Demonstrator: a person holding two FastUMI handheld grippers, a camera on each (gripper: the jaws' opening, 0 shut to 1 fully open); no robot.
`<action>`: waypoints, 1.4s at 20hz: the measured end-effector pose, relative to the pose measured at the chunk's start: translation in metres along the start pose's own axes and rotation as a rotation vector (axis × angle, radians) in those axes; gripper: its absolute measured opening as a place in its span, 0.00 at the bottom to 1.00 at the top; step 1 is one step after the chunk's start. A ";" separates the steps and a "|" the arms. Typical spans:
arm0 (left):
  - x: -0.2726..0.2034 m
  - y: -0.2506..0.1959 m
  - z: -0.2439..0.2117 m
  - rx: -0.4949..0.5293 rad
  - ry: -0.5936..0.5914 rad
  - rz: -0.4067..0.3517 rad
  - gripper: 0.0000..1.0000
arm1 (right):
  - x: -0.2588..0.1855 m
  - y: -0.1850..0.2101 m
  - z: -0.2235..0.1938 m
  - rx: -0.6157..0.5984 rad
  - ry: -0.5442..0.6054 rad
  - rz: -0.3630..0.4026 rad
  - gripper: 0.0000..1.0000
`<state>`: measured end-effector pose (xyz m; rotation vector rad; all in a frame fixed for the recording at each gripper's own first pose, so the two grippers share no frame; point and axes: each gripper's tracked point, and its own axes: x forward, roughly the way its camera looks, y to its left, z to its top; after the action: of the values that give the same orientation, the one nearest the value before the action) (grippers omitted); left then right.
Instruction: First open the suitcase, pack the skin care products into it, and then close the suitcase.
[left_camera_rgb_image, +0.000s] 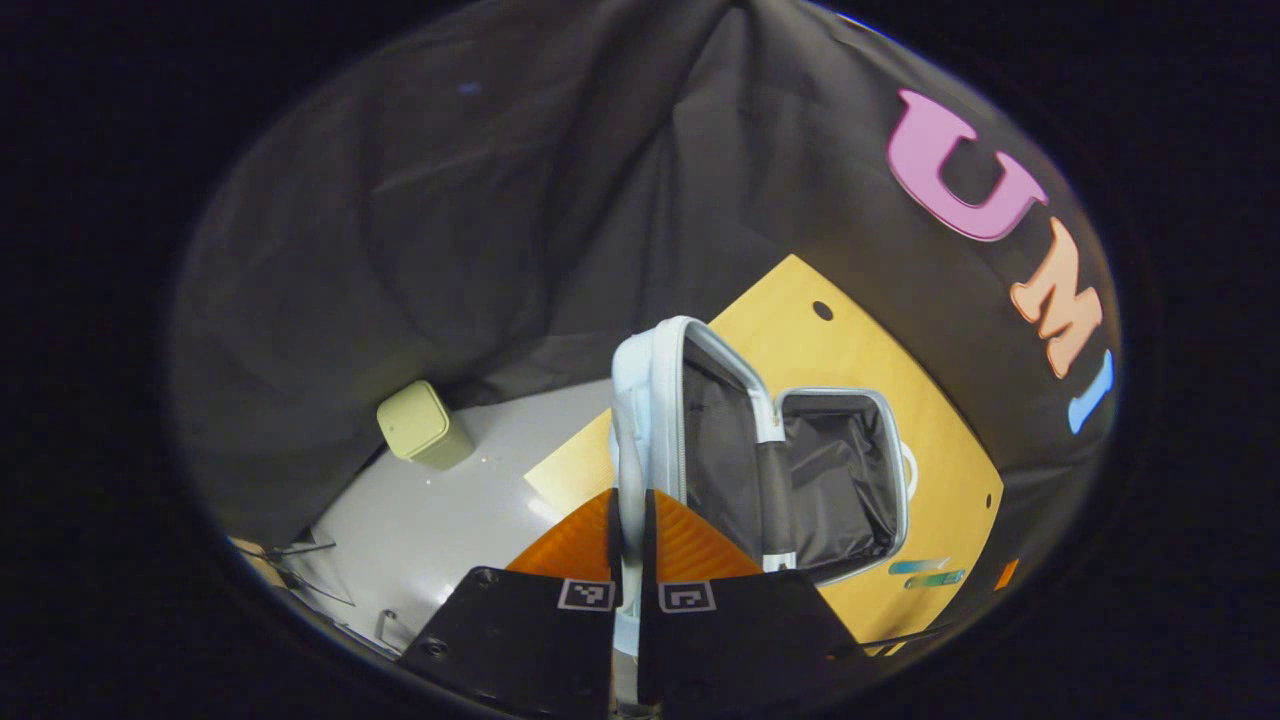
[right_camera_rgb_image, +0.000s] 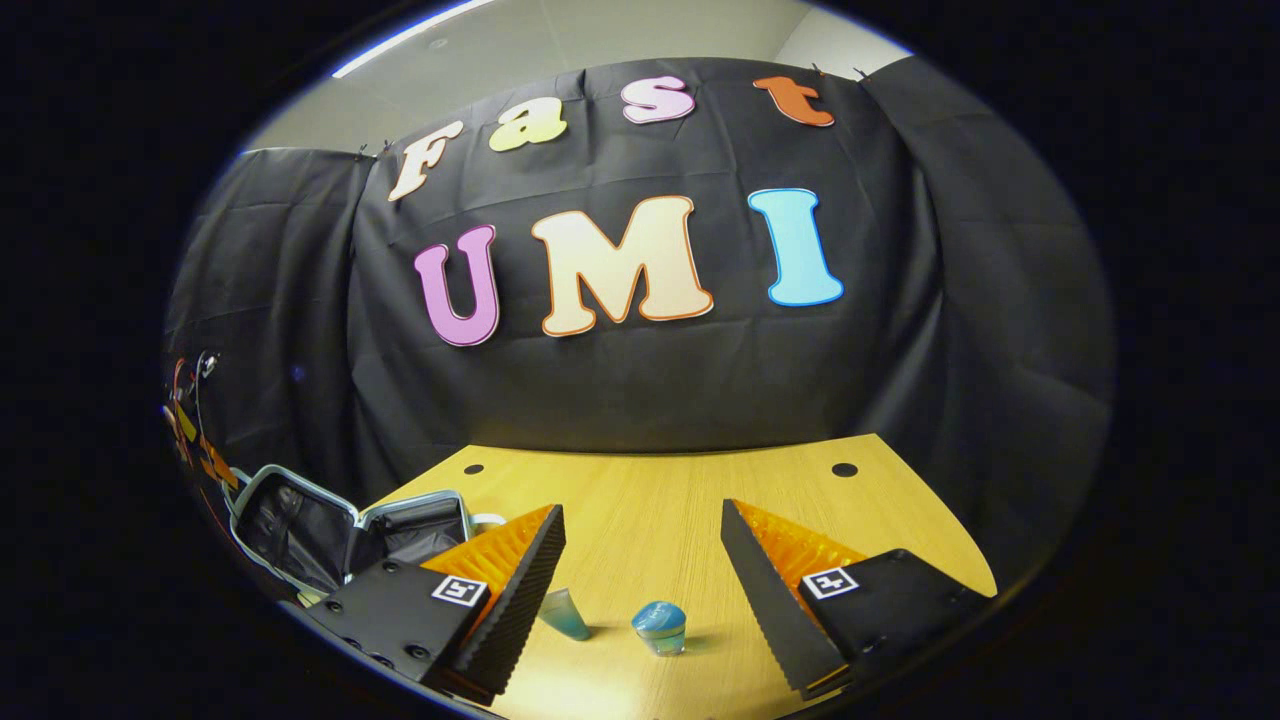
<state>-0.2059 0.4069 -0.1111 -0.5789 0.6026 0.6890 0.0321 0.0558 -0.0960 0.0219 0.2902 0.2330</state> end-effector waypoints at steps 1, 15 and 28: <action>0.006 0.011 -0.005 -0.028 0.007 0.008 0.05 | 0.000 0.001 0.000 -0.004 0.002 0.002 0.95; 0.082 0.078 -0.051 -0.182 0.112 -0.034 0.02 | -0.001 0.010 0.000 0.044 0.026 -0.017 0.95; 0.043 0.042 -0.058 0.048 0.137 0.012 0.93 | 0.003 0.027 -0.030 -0.002 0.074 0.002 0.98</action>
<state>-0.2278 0.4124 -0.1913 -0.5812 0.7484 0.6481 0.0200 0.0820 -0.1238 0.0112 0.3637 0.2368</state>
